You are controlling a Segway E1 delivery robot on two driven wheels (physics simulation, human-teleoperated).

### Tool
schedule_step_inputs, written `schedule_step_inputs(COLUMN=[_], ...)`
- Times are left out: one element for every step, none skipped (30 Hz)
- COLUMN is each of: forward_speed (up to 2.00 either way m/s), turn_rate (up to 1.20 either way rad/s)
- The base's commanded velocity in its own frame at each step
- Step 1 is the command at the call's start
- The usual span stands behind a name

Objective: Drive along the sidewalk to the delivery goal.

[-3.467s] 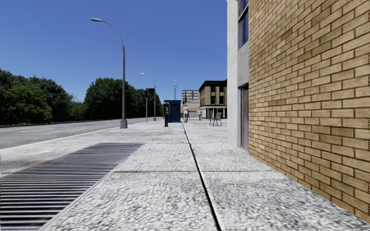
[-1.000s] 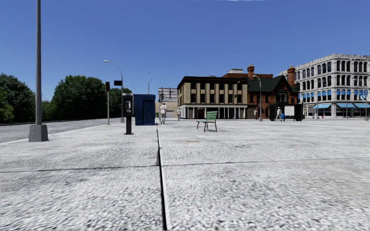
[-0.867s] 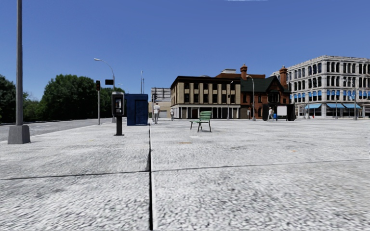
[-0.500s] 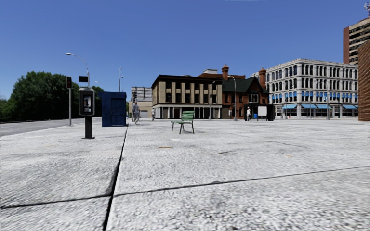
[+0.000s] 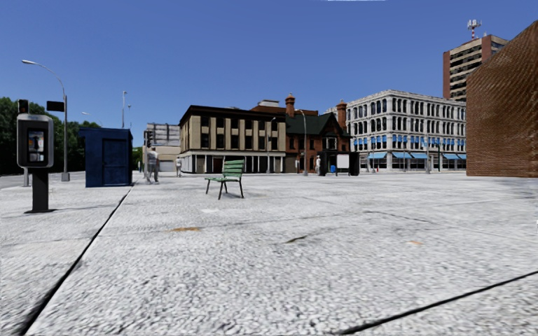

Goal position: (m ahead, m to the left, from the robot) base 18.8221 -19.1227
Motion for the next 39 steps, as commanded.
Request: schedule_step_inputs(forward_speed=[2.00,2.00,2.00,2.00,2.00,2.00,2.00,2.00,2.00,2.00,2.00,2.00,2.00,2.00,2.00,2.00,2.00,2.00,2.00,2.00,2.00,2.00,2.00,2.00,2.00,2.00,2.00,2.00,2.00,2.00,2.00,2.00,2.00,2.00,2.00,2.00,2.00,2.00,2.00], turn_rate=[-0.40,-0.40,-0.40,-0.40,-0.40,-0.40,-0.40,-0.40,-0.40,-0.40,-0.40,-0.40,-0.40,-0.40,-0.40,-0.40,-0.40,-0.40,-0.40,-0.40,-0.40,-0.40,-0.40,-0.40,-0.40,-0.40,-0.40,-0.40,-0.40,-0.40,-0.40,-0.40,-0.40,-0.40,-0.41,-0.42,-0.42,-0.43,-0.43])
